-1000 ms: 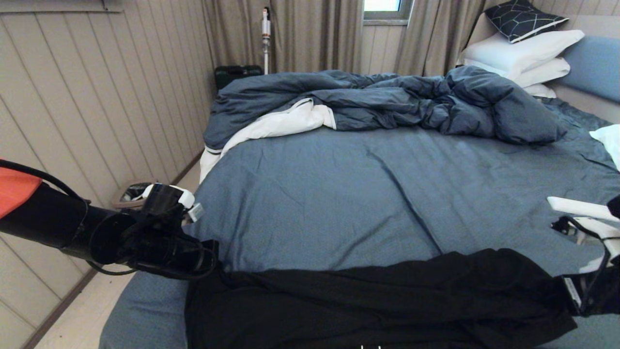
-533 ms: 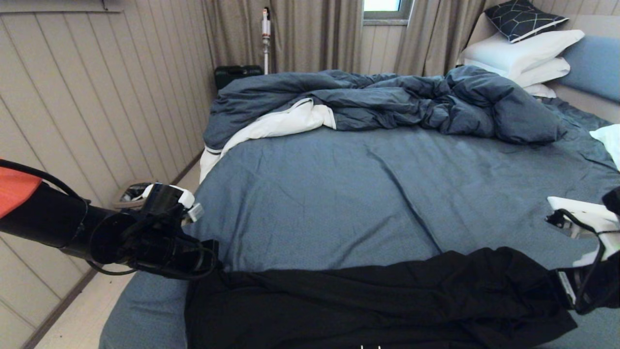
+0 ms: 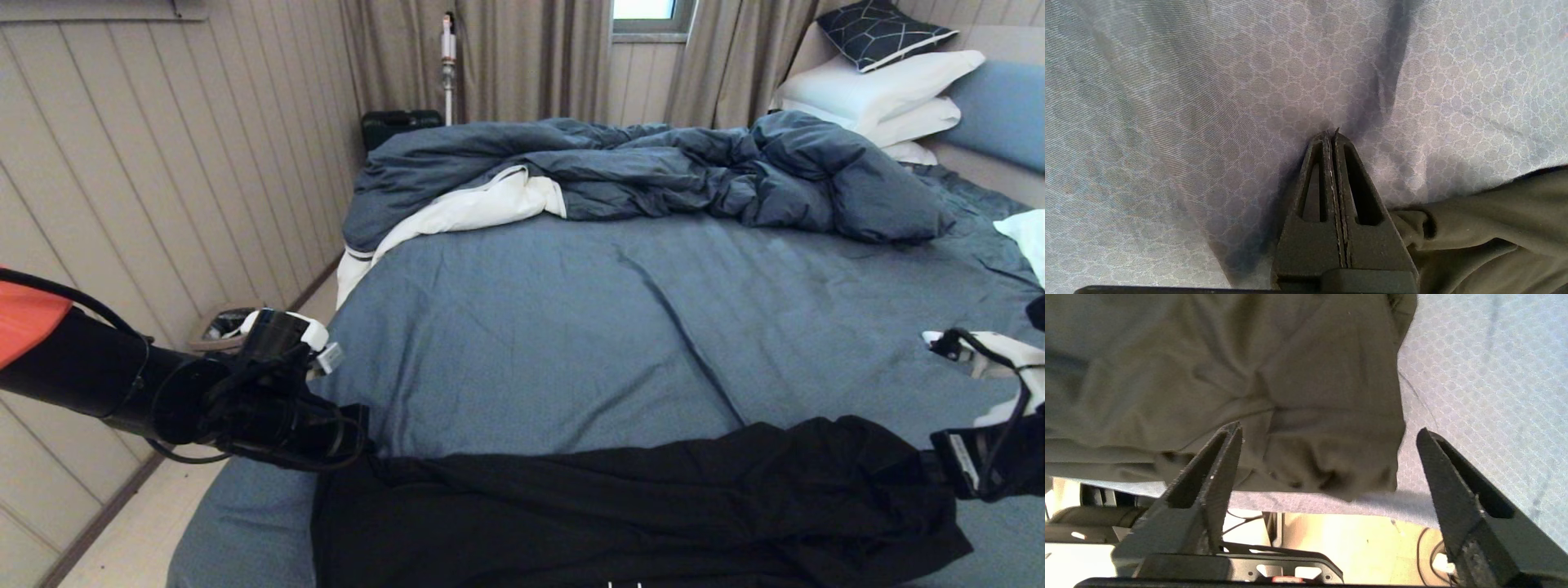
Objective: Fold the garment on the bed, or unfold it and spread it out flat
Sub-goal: Fold the black T-shirt
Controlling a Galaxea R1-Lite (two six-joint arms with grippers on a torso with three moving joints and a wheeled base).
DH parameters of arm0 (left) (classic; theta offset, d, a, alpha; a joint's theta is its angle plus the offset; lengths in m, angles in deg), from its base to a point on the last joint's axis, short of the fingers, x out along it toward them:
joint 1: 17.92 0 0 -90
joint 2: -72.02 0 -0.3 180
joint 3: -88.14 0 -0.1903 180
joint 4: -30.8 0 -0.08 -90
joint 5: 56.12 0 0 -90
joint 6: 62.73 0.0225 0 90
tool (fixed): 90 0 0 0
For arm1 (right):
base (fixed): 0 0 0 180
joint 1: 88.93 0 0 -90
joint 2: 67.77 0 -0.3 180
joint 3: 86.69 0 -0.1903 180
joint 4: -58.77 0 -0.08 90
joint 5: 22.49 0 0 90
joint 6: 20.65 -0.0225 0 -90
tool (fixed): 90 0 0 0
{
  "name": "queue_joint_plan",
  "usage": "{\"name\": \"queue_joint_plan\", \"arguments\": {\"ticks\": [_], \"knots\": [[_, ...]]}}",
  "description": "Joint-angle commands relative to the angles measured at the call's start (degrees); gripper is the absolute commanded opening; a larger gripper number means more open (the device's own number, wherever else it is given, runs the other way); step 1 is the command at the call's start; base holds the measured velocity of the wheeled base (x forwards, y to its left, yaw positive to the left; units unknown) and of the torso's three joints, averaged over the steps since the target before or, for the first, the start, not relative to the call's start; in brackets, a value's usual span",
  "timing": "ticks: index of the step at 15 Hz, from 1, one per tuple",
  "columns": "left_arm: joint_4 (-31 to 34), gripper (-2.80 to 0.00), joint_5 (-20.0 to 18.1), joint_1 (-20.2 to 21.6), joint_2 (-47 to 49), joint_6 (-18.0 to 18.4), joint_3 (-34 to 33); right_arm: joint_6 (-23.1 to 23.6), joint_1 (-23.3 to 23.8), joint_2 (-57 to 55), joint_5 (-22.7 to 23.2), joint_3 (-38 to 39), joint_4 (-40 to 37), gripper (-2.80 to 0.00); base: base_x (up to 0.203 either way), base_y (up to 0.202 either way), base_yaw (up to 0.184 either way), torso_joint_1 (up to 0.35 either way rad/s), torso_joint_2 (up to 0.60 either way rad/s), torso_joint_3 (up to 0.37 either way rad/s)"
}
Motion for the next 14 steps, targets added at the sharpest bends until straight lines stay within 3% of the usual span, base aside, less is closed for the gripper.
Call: {"name": "queue_joint_plan", "arguments": {"ticks": [1, 9, 14], "knots": [[-0.02, -2.80, -0.09, 0.01, 0.28, -0.05, -0.02, 0.42, 0.01, -4.14, 0.04, -0.67, 0.03, 0.00, 0.000, 0.000, 0.000, 0.000, 0.00, 0.000], [-0.13, -2.80, -0.09, -0.27, 1.69, -0.04, 0.43, 1.06, -0.31, -21.47, 0.20, -5.98, 4.79, 0.00, 0.000, 0.000, 0.000, 0.000, 0.00, 0.000], [-0.29, -2.80, -0.09, -0.34, 2.36, -0.04, 0.59, -0.71, -5.37, -24.90, 0.35, -4.00, 7.24, 0.00, 0.000, 0.000, 0.000, 0.000, 0.00, 0.000]]}}
